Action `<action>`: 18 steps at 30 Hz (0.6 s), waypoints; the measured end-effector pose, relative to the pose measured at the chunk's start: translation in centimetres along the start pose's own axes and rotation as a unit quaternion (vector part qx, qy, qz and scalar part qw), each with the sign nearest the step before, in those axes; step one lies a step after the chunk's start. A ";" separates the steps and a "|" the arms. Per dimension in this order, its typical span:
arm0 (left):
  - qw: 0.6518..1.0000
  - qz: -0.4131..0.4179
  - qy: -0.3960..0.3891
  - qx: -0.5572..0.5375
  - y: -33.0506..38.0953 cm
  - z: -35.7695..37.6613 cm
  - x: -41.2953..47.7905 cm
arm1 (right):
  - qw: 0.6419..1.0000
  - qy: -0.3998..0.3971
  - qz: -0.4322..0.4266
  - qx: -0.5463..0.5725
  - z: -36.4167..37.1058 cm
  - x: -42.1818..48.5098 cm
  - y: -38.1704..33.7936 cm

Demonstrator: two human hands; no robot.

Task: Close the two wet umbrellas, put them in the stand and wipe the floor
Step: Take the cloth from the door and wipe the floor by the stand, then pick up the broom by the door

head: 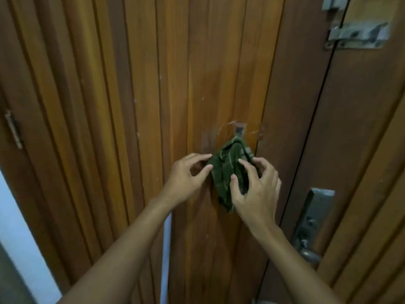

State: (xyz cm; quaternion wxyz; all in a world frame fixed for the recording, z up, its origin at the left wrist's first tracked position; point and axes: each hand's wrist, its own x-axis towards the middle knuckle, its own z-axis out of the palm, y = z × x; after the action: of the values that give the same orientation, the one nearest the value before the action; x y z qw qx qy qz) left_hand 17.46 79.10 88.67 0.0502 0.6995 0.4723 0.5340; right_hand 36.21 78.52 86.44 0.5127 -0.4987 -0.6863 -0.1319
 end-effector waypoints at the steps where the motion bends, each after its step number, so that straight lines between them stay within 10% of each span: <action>1: 1.000 -0.009 0.023 0.002 -1.1 -0.6 -1.1 | 1.000 0.016 -0.024 -0.002 0.4 -1.5 -0.6; 11: 0.938 -0.343 0.056 0.010 -12.8 -1.4 -12.2 | 0.977 -0.201 0.031 0.061 10.3 -12.6 -4.8; 18: 0.906 -0.394 -0.128 -0.090 -16.1 0.8 -15.0 | 0.768 -0.536 0.265 0.229 18.0 -18.4 -3.5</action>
State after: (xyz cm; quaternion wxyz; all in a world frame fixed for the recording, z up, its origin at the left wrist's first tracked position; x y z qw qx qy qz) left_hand 8.56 77.50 68.59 0.3796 0.5116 0.6484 0.4168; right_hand 22.61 79.29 64.29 0.1753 -0.5180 -0.7000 0.4592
